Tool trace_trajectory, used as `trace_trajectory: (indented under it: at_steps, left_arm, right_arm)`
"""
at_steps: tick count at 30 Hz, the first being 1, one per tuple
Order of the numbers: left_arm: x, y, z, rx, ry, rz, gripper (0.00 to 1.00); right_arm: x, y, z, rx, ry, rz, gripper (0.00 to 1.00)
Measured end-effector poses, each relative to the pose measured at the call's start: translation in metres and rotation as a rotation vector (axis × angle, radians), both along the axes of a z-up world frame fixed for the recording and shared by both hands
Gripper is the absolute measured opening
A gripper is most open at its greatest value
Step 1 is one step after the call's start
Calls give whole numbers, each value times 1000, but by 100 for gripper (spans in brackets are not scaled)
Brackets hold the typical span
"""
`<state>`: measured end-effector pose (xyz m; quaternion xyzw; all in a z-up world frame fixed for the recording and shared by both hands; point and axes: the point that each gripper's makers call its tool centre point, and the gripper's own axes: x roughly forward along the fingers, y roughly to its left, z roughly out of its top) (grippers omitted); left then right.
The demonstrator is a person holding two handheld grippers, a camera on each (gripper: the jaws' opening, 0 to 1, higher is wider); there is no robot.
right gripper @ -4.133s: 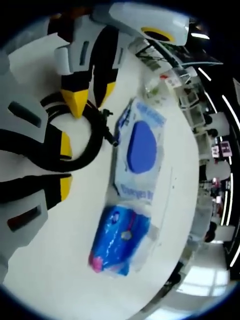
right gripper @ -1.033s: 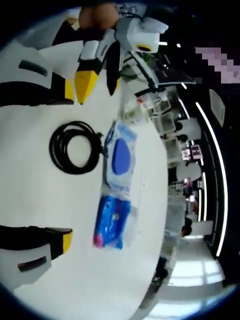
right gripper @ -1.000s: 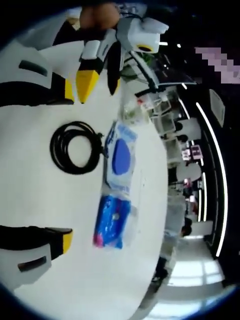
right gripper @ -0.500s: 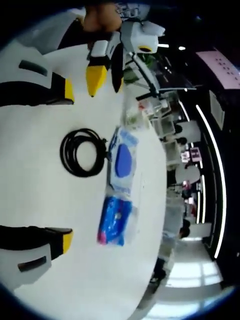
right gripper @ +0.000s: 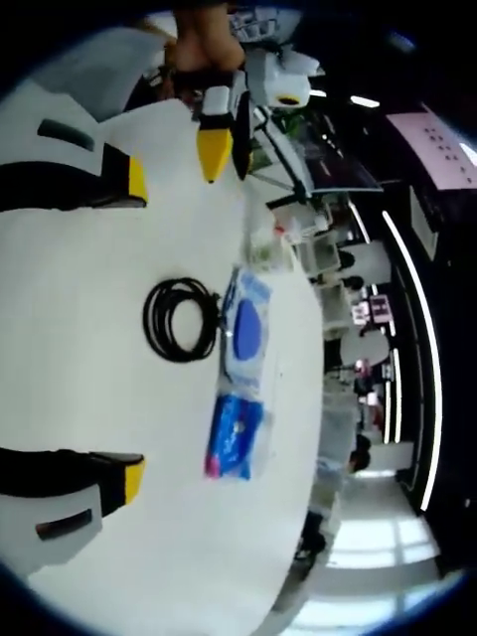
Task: Arrange the tabletop items into an orderly group along one side of the table until the central work area is clear of visible clutter.
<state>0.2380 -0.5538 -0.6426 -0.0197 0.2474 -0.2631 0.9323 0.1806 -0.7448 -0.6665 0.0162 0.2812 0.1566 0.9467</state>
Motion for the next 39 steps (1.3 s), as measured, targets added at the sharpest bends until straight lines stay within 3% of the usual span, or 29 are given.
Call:
trace_trajectory:
  at_steps: [15, 24, 39]
  left_arm:
    - [-25, 15, 24, -30, -118, -11, 97]
    - [-41, 15, 36, -10, -185, -59, 98]
    - [-59, 18, 39, 12, -213, -72, 97]
  right_arm:
    - [-22, 11, 40, -7, -148, -10, 100]
    - [-33, 2, 57, -14, -208, -33, 100]
    - [-44, 0, 61, -32, -225, -43, 100]
